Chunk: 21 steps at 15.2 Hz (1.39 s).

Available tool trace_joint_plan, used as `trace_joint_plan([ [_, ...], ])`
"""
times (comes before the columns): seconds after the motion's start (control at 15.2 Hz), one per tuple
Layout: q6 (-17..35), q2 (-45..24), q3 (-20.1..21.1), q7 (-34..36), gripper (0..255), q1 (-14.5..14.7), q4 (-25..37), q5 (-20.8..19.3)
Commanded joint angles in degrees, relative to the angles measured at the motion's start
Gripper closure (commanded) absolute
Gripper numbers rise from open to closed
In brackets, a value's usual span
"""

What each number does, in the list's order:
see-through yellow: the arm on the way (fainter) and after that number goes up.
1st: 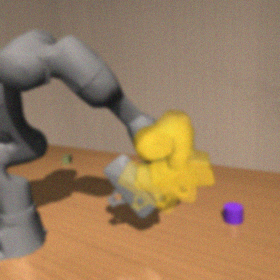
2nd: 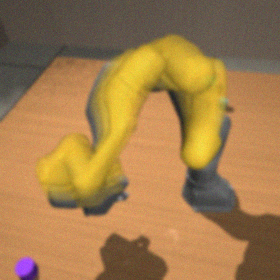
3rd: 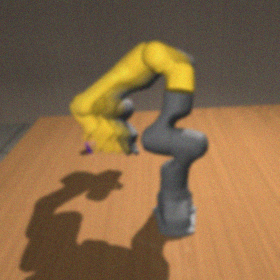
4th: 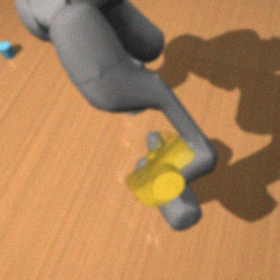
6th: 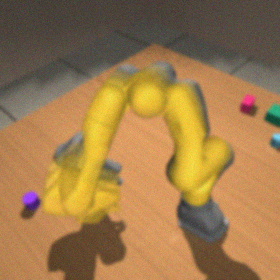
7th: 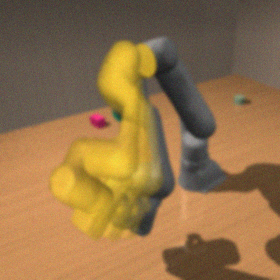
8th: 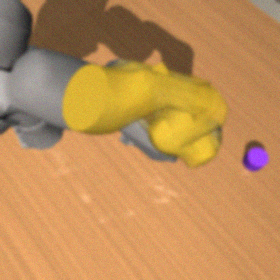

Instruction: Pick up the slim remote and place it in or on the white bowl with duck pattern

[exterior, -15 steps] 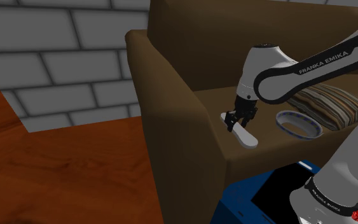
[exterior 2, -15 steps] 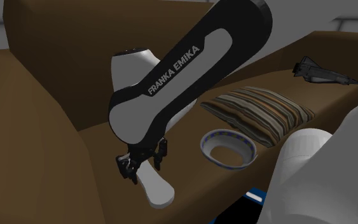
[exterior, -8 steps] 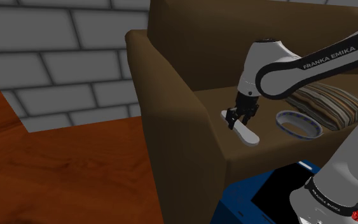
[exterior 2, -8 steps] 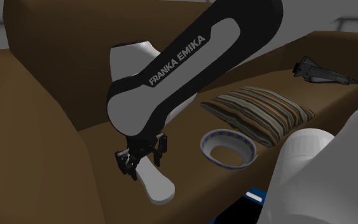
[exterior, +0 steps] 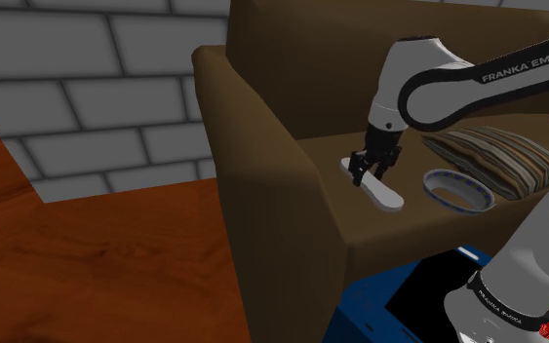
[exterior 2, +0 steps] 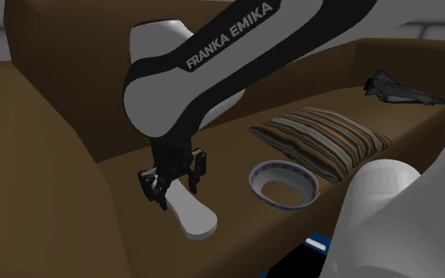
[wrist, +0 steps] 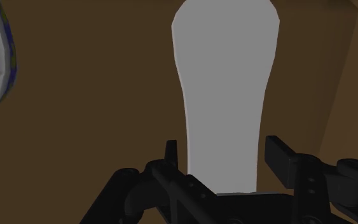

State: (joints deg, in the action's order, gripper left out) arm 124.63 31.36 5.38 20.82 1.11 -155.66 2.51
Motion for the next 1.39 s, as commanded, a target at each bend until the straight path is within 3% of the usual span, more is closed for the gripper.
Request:
trace_joint_plan([
  [0.0,-2.2,1.3,-0.2,-0.2,255,0.0,0.9,-0.1],
  [1.19,-17.7,5.5,-0.9,-0.3,255,-0.2,12.2,-0.4],
  [1.32,-18.6,7.3,-1.8,-1.4,255,-0.6,11.3,-0.9],
])
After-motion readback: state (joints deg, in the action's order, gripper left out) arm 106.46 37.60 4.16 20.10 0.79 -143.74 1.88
